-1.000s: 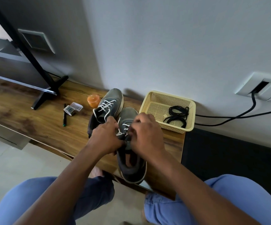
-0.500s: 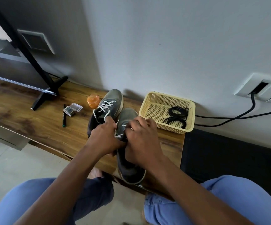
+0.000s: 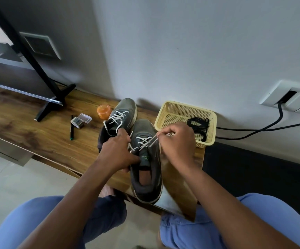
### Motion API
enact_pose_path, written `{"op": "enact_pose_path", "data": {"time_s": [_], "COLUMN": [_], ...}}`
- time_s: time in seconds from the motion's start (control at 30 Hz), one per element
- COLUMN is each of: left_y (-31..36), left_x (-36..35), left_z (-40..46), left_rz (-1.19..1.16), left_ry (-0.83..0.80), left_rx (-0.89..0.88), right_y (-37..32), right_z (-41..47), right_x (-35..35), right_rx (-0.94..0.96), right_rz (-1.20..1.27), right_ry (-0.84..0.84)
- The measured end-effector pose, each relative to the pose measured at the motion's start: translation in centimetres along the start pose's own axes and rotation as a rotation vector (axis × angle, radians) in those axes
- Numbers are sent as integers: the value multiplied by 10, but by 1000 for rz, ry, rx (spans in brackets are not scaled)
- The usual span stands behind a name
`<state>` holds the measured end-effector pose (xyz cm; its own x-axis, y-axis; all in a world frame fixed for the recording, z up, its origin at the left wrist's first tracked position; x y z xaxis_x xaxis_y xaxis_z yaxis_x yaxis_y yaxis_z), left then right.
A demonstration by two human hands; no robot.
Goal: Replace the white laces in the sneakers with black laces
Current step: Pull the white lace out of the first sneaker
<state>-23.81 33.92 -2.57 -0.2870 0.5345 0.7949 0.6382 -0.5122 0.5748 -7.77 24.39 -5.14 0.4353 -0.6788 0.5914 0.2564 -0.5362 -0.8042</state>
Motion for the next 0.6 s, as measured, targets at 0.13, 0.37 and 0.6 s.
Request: {"op": "enact_pose_path", "data": {"time_s": [0.13, 0.37, 0.6], "left_y": [0, -6, -8], "left_x": [0, -2, -4], "left_z": [0, 2, 5], "left_rz": [-12, 101, 41], "left_ry": [-7, 40, 40], "left_rx": [-13, -48, 28], "right_y": [-4, -12, -8], "right_z": [-7, -32, -16], "right_x": [1, -16, -7], "right_rx": [192, 574, 314], "right_rz": [-229, -713, -234], "right_ry": [-34, -211, 26]}}
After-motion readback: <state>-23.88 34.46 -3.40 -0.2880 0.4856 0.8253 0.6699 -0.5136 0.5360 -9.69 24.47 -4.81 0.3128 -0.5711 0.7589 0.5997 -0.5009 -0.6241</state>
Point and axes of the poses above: each hand's wrist, its own z-axis towards the middle knuckle, its own x-axis out of the back of the hand, y = z × x, the point moved 1 cm from there along z, towards the middle knuckle, and after that the axes turned 14 degrees about -x, right-handed, at the moved point
